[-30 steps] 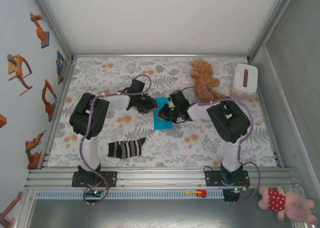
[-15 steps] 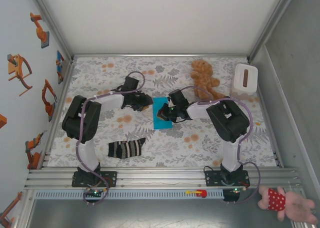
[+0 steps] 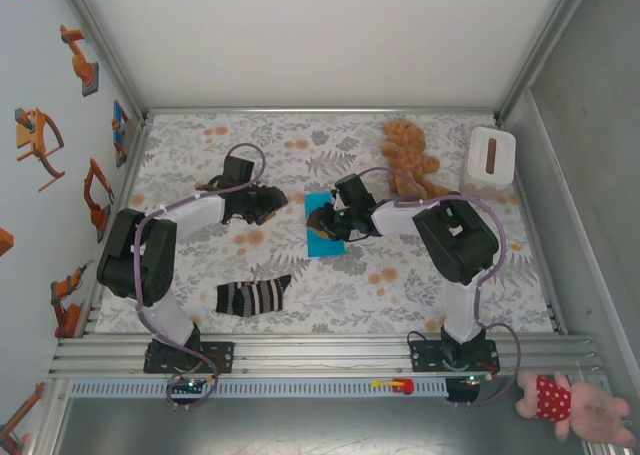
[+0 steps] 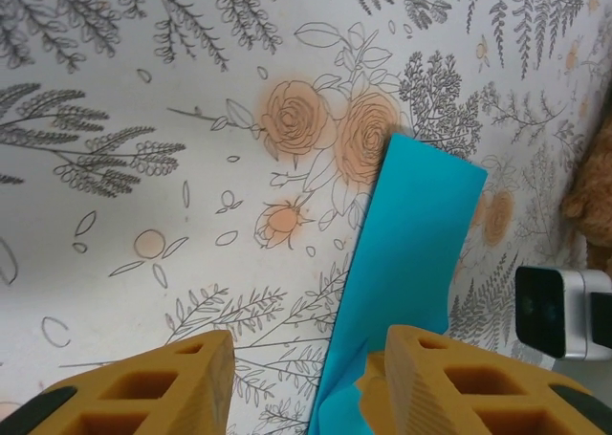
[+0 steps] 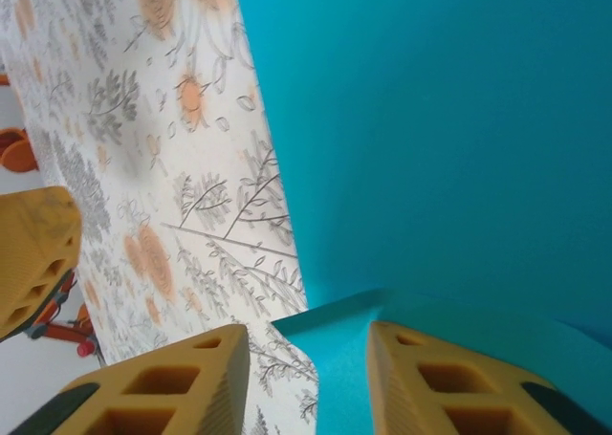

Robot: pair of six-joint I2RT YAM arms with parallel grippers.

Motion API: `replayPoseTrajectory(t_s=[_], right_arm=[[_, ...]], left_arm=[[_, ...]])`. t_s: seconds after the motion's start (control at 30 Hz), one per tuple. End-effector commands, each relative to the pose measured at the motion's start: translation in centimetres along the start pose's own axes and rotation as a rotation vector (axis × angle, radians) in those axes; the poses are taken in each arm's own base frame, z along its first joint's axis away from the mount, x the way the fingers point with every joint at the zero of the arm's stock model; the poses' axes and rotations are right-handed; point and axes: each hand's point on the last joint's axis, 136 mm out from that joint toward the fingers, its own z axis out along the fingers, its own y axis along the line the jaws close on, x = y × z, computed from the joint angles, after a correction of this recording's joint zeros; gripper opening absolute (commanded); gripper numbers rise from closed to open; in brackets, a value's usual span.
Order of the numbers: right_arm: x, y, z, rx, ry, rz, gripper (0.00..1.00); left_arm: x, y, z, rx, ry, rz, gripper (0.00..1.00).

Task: Fold a paper plane with a square sheet of paper (pick it up from the middle)
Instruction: Fold the triangle a second time at the center of the table.

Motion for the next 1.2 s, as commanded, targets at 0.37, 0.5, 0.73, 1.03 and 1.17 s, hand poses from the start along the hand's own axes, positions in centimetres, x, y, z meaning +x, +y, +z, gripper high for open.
replayPoseTrajectory(t_s=[0.37,0.5,0.73,1.03,1.17], right_arm=[[1.3,-4.6,0.3,0.168,0.02,0.025,0.16],[1.5,-5.6,0.5,0.198,0.028,0.04,0.05],[1.6,-6.4,0.6,0.227,0.032,0.05,0.0],[1.7,-6.5,0.7,0.224,0.032,0.056,0.0],[1.7,-6.7,0.7,0.228,0.03,0.06,0.0]], left_arm=[[3.0,-3.5,0.6,0.135,0.067,0.06,0.33],[4.6,-4.7,1.8,0.145,0.098,0.101,0.27],[6.1,-4.3,3.8,0.077,0.138,0.127,0.14],[7.0,-4.0,5.1,0.037,0.184,0.141,0.07],[7.1,-3.2,5.6,-0.015,0.187,0.14,0.06]])
